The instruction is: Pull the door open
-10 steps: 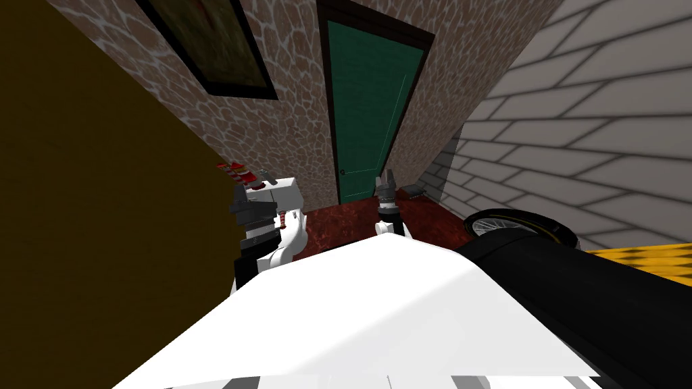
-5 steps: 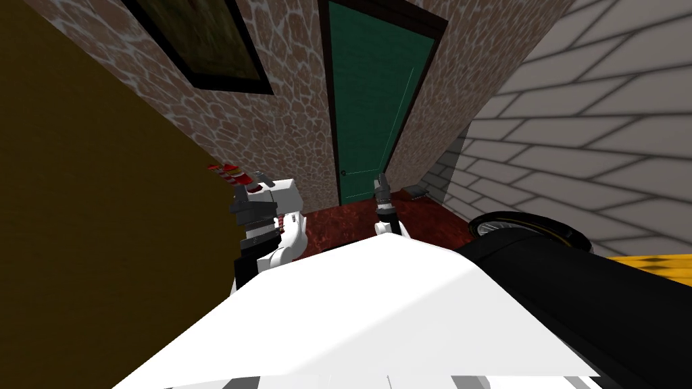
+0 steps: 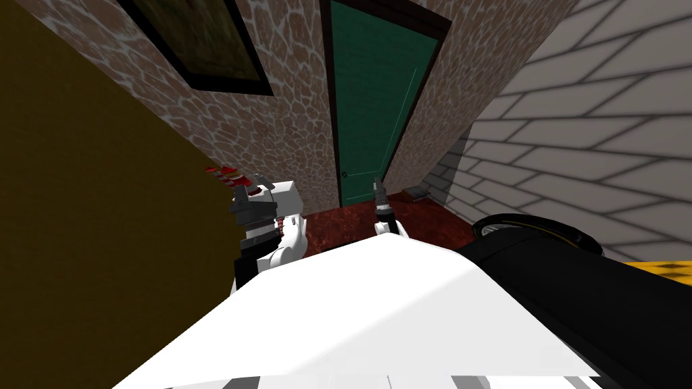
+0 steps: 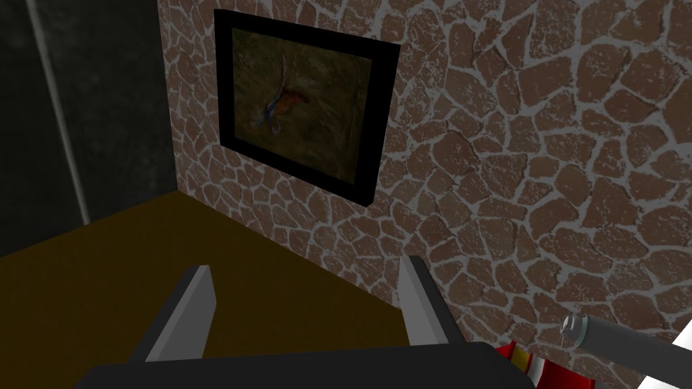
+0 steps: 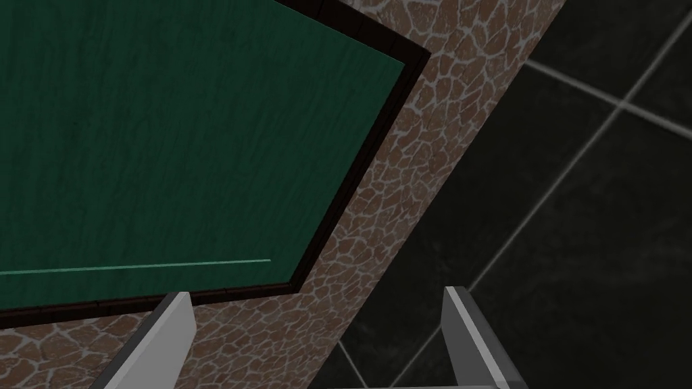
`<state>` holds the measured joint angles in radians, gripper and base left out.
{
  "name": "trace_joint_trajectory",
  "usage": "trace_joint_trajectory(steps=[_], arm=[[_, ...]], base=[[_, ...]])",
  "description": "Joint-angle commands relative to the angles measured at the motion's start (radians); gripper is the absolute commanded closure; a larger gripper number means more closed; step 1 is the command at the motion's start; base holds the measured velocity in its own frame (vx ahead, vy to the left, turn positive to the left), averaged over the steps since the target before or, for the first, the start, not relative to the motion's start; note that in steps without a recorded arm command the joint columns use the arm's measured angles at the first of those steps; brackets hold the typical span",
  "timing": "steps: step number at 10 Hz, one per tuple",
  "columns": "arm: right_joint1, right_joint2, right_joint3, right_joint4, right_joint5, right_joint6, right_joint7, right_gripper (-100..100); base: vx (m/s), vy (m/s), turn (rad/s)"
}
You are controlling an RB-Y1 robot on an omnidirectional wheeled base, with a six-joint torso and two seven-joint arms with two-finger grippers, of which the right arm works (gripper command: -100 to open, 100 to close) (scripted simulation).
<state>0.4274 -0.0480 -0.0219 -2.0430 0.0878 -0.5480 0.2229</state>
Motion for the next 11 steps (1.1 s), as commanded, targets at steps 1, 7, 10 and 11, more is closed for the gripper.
trace_joint_trajectory(steps=[1,7,10,11], arm=[[-0.009,-0.006,-0.006,0.031,0.012,-0.006,0.031,-100],[-0.049,-0.023,-0.034,0.165,0.057,-0.036,0.147,-100],[-0.07,-0.029,-0.049,0.237,0.082,-0.053,0.209,-100],[-0.078,-0.03,-0.054,0.261,0.09,-0.058,0.23,-100]], base=[[0.1,0.009,0.001],[0.099,0.006,0.0],[0.103,0.012,0.001],[0.104,0.016,0.001]])
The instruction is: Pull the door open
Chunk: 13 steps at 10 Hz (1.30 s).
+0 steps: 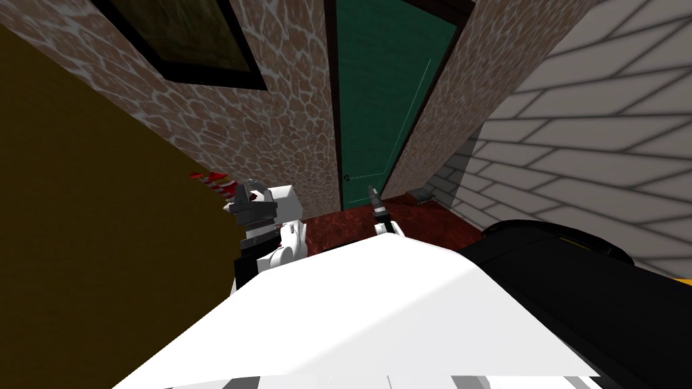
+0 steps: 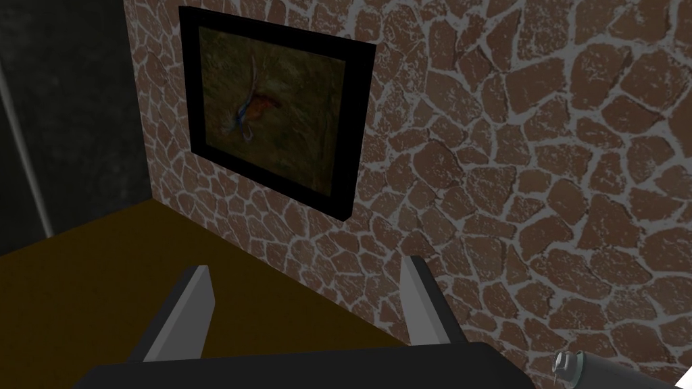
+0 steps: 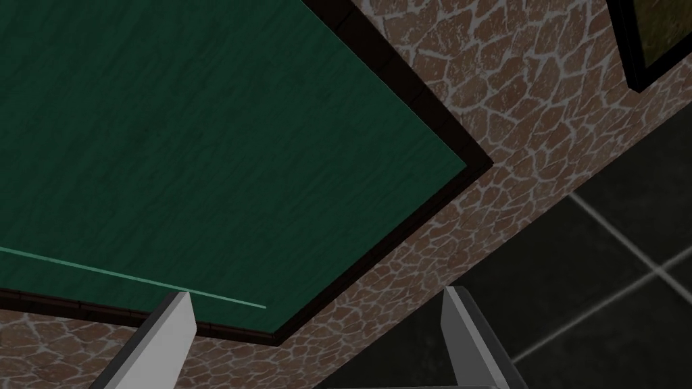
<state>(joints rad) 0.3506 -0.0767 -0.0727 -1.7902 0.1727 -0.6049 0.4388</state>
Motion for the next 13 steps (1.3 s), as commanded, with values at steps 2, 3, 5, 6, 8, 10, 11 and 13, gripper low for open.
trace_joint_trajectory(steps=[2,3,5,6,8,10,11,13], arm=[[-0.016,-0.005,-0.013,0.058,0.022,-0.012,0.056,-100],[-0.023,-0.006,-0.018,0.082,0.03,-0.018,0.078,-100],[-0.038,-0.007,-0.028,0.132,0.047,-0.029,0.121,-100],[-0.046,-0.008,-0.033,0.157,0.056,-0.035,0.142,-100],[-0.061,-0.009,-0.043,0.207,0.073,-0.046,0.186,-100],[-0.076,-0.008,-0.054,0.256,0.09,-0.057,0.229,-100],[-0.083,-0.008,-0.059,0.282,0.098,-0.063,0.25,-100],[-0.098,-0.007,-0.069,0.331,0.115,-0.074,0.293,-100]], base=[[0.099,0.004,0.0],[0.101,0.005,0.002],[0.09,0.009,-0.001],[0.11,0.008,0.001],[0.097,0.013,0.0],[0.109,0.004,-0.002],[0.103,0.006,0.002],[0.094,0.008,-0.001]])
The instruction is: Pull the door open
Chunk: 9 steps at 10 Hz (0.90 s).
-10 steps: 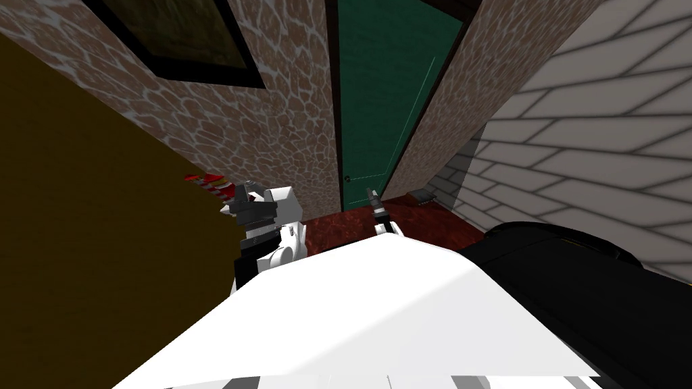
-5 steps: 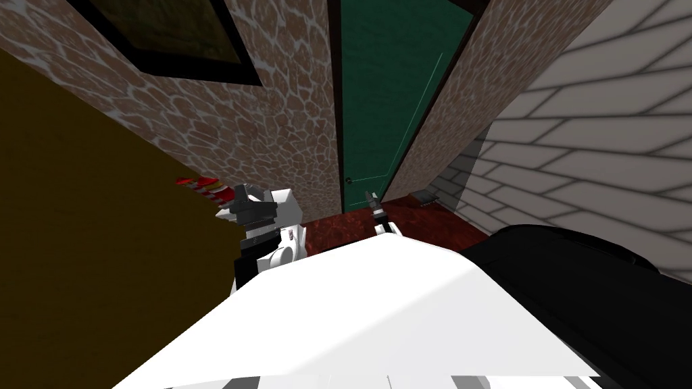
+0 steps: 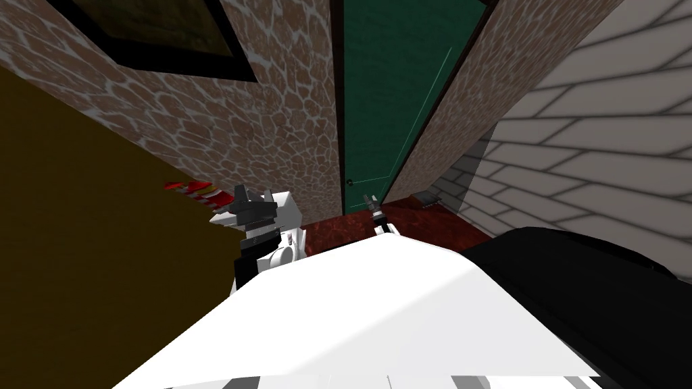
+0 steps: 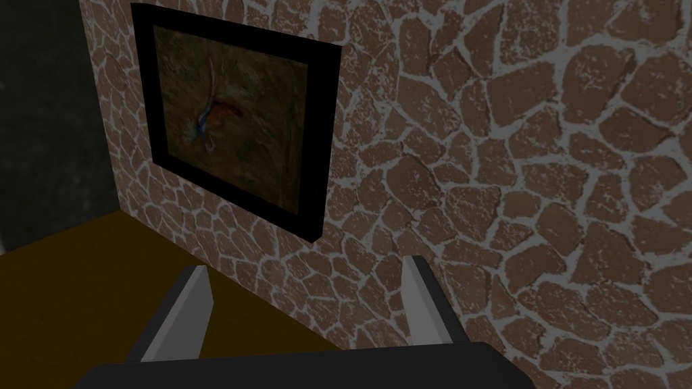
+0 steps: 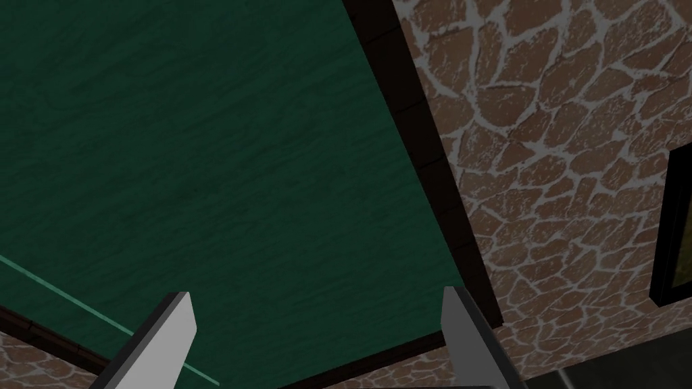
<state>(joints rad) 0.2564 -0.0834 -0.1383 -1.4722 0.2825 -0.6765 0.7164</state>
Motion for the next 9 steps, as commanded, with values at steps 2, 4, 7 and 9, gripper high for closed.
trace_joint_trajectory(steps=[2,4,7,9], arm=[[-0.018,0.002,-0.013,0.062,0.022,-0.014,0.057,-100],[-0.033,0.004,-0.023,0.11,0.038,-0.024,0.098,-100],[-0.053,0.01,-0.037,0.178,0.062,-0.04,0.157,-100],[-0.067,0.014,-0.046,0.223,0.077,-0.05,0.196,-100]], base=[[0.095,-0.001,-0.001],[0.106,0.018,-0.001],[0.103,-0.004,-0.001],[0.092,0.002,-0.001]])
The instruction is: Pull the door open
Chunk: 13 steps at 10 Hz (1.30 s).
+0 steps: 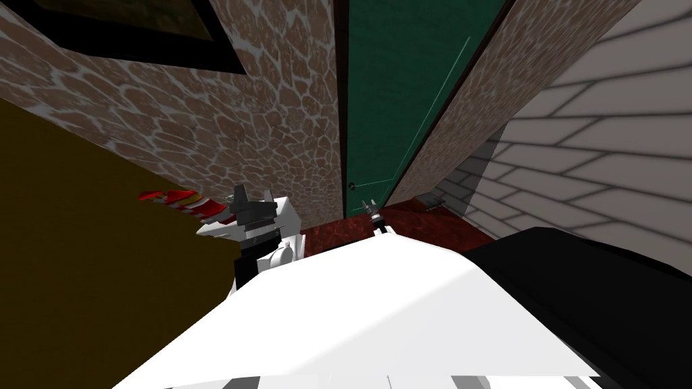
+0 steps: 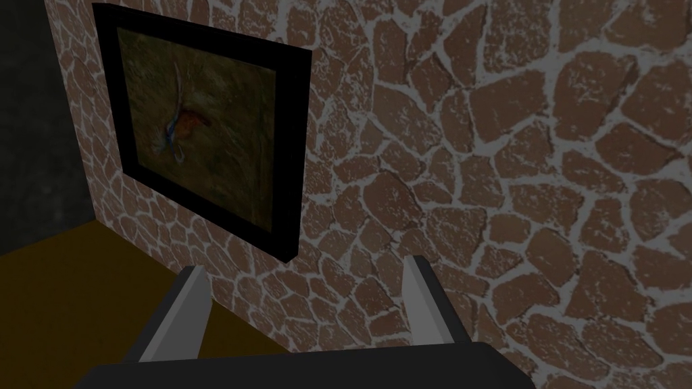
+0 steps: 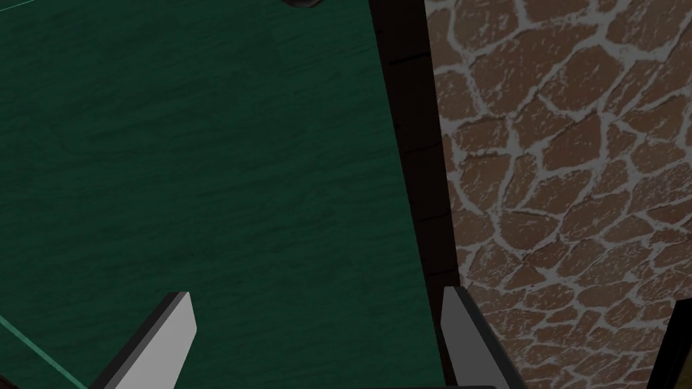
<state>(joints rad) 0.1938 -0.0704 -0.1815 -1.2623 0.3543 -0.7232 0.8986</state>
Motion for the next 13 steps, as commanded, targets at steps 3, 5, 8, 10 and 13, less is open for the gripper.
trace_joint_trajectory(steps=[3,5,8,10,13], arm=[[-0.023,0.009,-0.015,0.075,0.026,-0.017,0.067,-100],[-0.035,0.014,-0.024,0.115,0.04,-0.026,0.102,-100],[-0.051,0.023,-0.035,0.169,0.058,-0.038,0.148,-100],[-0.061,0.029,-0.042,0.203,0.07,-0.046,0.178,-100],[-0.078,0.041,-0.053,0.26,0.089,-0.059,0.227,-100]], base=[[0.093,0.006,-0.003],[0.098,0.002,-0.002],[0.092,-0.01,-0.003],[0.092,-0.011,-0.003],[0.101,-0.002,-0.006]])
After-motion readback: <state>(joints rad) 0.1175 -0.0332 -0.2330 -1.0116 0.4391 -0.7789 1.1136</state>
